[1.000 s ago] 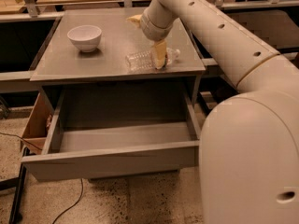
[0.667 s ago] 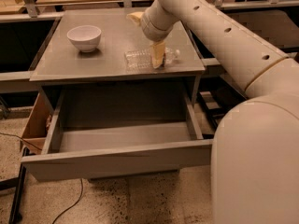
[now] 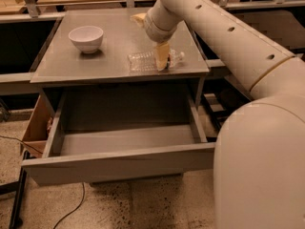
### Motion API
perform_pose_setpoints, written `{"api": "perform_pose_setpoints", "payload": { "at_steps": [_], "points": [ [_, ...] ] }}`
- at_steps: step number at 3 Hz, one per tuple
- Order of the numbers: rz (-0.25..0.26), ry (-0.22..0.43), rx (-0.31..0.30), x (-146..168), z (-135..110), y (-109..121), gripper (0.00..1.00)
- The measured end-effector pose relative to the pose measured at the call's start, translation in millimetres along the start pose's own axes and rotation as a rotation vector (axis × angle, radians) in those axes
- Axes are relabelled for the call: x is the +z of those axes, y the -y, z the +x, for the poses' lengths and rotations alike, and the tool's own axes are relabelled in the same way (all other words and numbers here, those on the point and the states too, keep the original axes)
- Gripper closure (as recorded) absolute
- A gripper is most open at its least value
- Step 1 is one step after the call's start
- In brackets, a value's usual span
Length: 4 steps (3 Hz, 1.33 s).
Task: Pick water bottle from top drawer and place on counter
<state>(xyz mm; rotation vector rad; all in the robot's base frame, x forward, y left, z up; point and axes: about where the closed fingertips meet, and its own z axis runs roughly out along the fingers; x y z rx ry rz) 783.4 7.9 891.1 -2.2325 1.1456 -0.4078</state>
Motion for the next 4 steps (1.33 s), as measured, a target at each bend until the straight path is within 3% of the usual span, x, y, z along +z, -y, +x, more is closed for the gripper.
{"api": "perform_pose_setpoints", "payload": {
  "at_steps": [3,4],
  "points": [
    [-0.131,-0.033,0.033,-7,13,-25,0.00],
    [-0.132,-0.033,0.033,-7,13,-25,0.00]
  ]
}}
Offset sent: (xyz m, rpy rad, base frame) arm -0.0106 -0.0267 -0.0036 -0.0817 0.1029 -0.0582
